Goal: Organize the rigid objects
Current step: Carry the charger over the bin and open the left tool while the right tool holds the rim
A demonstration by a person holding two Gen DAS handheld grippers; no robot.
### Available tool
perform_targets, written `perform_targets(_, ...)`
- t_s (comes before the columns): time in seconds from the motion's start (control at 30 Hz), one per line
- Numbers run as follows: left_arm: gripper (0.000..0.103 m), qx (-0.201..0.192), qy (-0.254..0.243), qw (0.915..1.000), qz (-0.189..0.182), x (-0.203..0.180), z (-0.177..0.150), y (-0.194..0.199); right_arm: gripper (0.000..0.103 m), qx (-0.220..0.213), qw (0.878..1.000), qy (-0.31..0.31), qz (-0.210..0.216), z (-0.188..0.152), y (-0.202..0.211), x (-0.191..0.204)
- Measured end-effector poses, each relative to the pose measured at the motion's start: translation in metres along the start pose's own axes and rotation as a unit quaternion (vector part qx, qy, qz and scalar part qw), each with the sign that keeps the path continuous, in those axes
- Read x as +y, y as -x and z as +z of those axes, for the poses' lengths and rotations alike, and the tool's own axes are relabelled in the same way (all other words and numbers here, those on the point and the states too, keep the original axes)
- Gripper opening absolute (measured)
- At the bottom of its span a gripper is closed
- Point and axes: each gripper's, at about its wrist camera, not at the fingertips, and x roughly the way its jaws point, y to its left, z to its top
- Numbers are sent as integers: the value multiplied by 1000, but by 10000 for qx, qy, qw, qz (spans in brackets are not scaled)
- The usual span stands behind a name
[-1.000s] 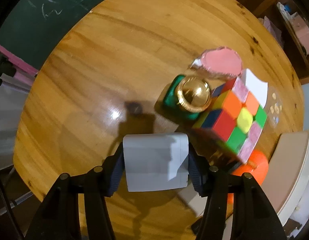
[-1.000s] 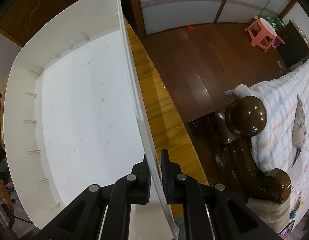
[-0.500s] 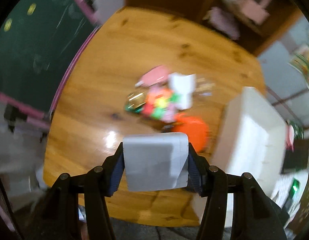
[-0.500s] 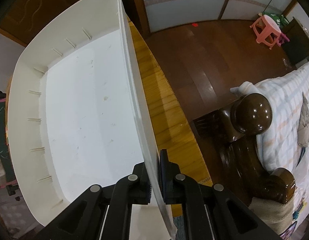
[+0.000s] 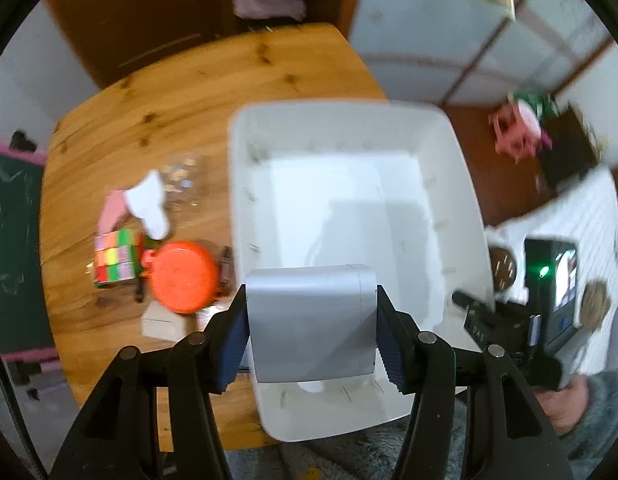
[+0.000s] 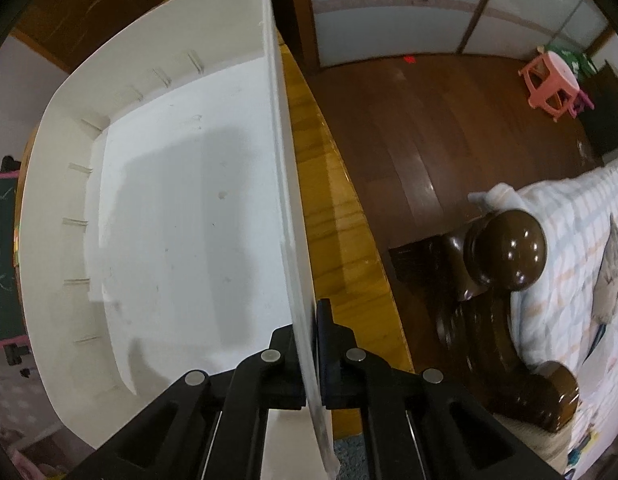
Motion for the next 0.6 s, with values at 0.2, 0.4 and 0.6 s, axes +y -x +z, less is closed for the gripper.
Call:
perform_targets(0.2, 61, 592, -316, 9977, 70, -28, 2, -56, 3, -86, 9998, 200, 6, 0, 4, 2)
perform_targets(0.4, 61, 824, -425, 9951, 342, -37, 1, -95, 3, -208, 9991, 374, -45, -1, 10, 3)
perform_targets(0.6, 60, 874, -424, 9941, 486, -36, 0, -118, 3, -154, 9989, 439, -72, -5, 8, 4)
